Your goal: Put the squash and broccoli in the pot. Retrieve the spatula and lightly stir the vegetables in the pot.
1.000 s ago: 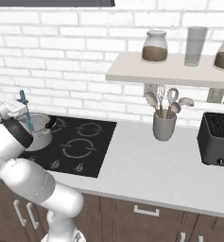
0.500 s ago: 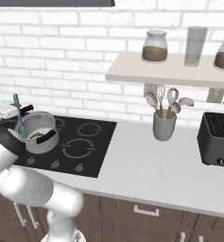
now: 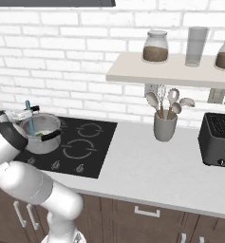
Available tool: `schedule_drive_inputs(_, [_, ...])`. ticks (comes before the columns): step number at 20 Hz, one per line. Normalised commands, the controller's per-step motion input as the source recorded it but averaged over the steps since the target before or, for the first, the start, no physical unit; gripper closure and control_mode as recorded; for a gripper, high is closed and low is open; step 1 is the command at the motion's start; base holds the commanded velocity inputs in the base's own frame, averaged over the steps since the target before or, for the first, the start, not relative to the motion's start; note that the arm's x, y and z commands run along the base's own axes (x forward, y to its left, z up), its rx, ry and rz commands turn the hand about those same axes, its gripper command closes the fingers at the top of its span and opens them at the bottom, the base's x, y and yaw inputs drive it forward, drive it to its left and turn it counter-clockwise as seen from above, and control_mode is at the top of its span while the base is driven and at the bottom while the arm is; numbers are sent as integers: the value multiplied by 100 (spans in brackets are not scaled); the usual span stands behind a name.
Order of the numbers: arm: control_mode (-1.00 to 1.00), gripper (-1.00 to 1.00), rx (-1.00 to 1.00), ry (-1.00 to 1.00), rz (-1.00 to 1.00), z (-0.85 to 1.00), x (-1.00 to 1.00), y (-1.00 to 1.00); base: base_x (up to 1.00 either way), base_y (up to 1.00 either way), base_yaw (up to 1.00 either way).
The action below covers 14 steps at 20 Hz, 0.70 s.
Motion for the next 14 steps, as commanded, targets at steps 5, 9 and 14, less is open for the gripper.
schedule_drive_inputs(5, [-100, 100, -19, -7, 3, -45, 38, -2, 0, 0, 0])
schedule_drive_inputs(9, [-100, 100, -10, -11, 6, -3, 6, 0, 0, 0, 0])
schedule_drive_inputs(14, [-100, 100, 0, -2, 2, 39, 0, 0, 0, 0, 0])
